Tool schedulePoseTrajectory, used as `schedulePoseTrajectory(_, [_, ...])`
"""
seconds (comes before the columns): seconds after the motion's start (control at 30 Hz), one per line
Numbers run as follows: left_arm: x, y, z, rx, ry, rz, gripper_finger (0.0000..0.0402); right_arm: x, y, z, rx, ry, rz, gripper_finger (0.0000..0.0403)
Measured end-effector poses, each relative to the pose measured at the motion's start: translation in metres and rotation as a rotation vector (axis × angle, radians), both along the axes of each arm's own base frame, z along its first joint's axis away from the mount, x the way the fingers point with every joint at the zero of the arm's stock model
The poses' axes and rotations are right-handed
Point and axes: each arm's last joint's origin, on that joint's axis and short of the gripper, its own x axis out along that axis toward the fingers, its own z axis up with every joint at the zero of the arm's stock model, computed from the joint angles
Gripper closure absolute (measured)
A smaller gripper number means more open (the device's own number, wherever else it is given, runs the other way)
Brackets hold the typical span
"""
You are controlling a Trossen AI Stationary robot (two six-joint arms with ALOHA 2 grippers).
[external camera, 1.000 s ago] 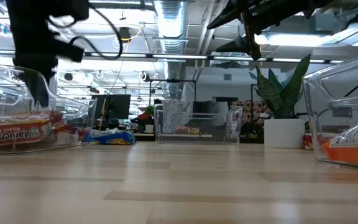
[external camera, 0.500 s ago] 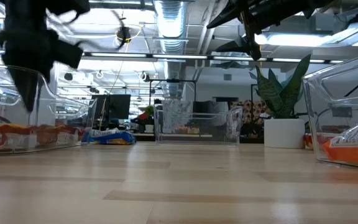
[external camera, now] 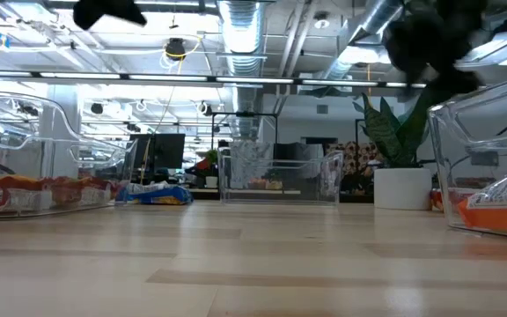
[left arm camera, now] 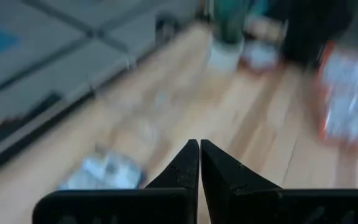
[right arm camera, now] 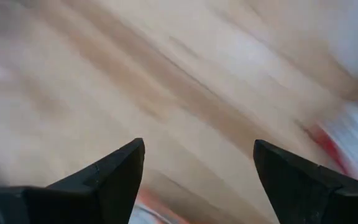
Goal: Sort Maruchan noodles
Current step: Put the red noodle pack into the bottom left transparent bin
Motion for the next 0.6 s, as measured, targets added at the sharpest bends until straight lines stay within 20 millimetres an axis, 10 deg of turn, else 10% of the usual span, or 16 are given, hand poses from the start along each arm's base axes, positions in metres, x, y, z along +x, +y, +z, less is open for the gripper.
schedulePoseTrajectory(0.17, [-0.017,0.003,0.018,0.037,-0.144,0.006,0.0401,-0.005,0.008,-0.037,-0.105,0.388,-0.163,0.0078])
schedulePoseTrajectory(0.6, [-0.021,0.004,0.018,0.062,-0.136,-0.006,0.0401,0.027,-0.006,-0.102,-0.286,0.704,-0.332,0.0078])
